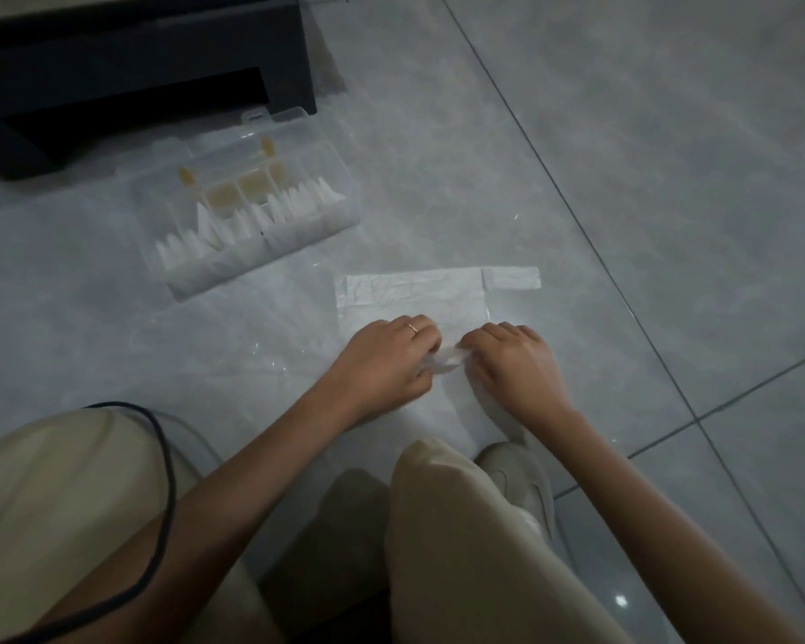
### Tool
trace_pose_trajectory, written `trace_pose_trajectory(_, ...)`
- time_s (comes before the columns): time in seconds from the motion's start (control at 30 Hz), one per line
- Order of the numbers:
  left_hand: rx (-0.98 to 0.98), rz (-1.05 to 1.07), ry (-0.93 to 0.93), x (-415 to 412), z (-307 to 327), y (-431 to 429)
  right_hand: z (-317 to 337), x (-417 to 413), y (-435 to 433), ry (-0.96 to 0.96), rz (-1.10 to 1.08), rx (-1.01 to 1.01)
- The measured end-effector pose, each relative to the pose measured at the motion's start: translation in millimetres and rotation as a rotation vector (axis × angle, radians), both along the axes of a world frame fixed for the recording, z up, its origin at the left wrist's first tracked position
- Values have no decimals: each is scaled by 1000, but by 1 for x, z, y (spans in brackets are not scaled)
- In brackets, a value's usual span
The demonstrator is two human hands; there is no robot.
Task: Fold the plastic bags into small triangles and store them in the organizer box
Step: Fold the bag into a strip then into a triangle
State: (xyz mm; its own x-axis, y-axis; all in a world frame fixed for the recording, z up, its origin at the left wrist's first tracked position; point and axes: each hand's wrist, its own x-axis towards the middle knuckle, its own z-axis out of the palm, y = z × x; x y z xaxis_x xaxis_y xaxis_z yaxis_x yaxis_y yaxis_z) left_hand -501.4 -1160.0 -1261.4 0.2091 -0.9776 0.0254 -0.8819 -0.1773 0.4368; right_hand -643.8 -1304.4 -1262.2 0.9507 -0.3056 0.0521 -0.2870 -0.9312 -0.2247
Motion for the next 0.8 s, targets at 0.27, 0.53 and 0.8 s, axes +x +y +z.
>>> trace_pose_trajectory(0.27,107,158,261,7,6,3,7,-13,-35,235,-192,565)
trace_pose_trajectory(0.53,-46,573,664,38,7,17,29,15,-60,257,-65,652)
trace_pose_trajectory(0.8,-204,784,696,45,-5,12,23,51,-78,356,-77,548)
